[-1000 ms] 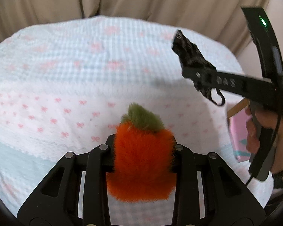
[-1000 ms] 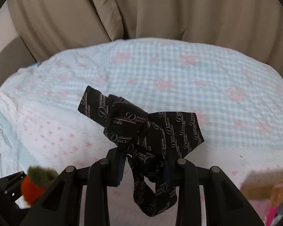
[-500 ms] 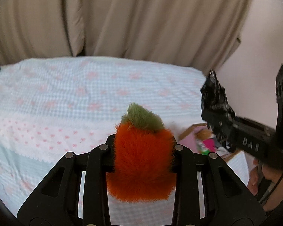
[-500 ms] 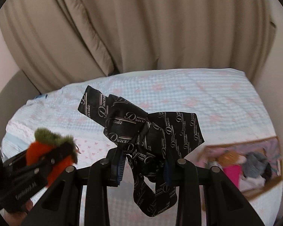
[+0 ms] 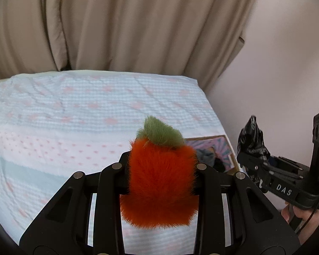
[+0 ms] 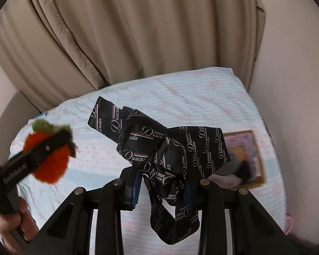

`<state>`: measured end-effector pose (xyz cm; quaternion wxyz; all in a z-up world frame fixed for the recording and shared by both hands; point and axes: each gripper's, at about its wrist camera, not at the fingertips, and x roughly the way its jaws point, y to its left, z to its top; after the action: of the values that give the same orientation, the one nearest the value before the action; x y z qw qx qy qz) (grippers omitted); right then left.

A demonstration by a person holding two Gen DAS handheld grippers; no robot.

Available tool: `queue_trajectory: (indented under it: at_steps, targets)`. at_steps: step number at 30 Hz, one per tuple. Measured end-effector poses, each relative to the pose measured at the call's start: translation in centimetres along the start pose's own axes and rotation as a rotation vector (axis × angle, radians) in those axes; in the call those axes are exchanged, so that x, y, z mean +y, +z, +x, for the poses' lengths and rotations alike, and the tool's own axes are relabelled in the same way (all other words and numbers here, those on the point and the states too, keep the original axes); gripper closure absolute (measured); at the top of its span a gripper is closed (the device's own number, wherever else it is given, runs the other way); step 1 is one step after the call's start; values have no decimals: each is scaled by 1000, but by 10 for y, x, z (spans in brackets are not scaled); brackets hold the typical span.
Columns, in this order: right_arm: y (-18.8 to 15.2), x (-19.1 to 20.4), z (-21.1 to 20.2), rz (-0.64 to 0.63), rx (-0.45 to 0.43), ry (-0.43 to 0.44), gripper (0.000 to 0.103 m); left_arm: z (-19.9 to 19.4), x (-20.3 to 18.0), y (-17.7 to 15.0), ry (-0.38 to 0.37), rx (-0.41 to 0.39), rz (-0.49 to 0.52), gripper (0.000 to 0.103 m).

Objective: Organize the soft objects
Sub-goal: 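Carry the pompom and black cloth over the box with both tools, then open both tools to release the pompom and cloth into the box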

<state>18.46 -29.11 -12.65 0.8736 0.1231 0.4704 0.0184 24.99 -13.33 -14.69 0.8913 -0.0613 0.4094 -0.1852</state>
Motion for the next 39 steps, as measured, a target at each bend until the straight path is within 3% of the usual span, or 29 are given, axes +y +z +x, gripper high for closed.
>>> queue_trajectory:
  at_steps: [7,16,25,31,32,33,34,35,36,37,38,39]
  targets:
    - [-11,-77,13,-46,76,2,73,51,-59,-16,25,60,-34,75]
    - [-18,-138,67,-76,138,22,73,143,-85,-28,71,203,-23,75]
    - [-48,-155,127,-240,185,53,73,237,-96,-47,82,343,-26,75]
    - [-62,-152,155,-323,200,44,72,261,-99,-49,94,397,-13,74]
    - [-64,-151,155,-333,189,39,69,262,-98,-47,94,396,-15,70]
    - [-65,-150,155,-341,181,36,58,261,-99,-45,85,394,-17,53]
    - [-66,-148,155,-347,175,39,53,261,-100,-43,83,393,-17,21]
    - [-66,-146,156,-349,176,52,38,261,-100,-42,92,388,-14,5]
    - [-67,-145,157,-349,180,66,16,257,-102,-40,106,364,-7,0]
    - [-68,-145,158,-347,186,77,7,255,-102,-39,105,352,-3,0]
    - [-70,-145,158,-344,196,82,0,253,-102,-39,102,354,-1,0]
    - [-70,-145,157,-338,198,79,0,252,-101,-39,102,358,-3,0]
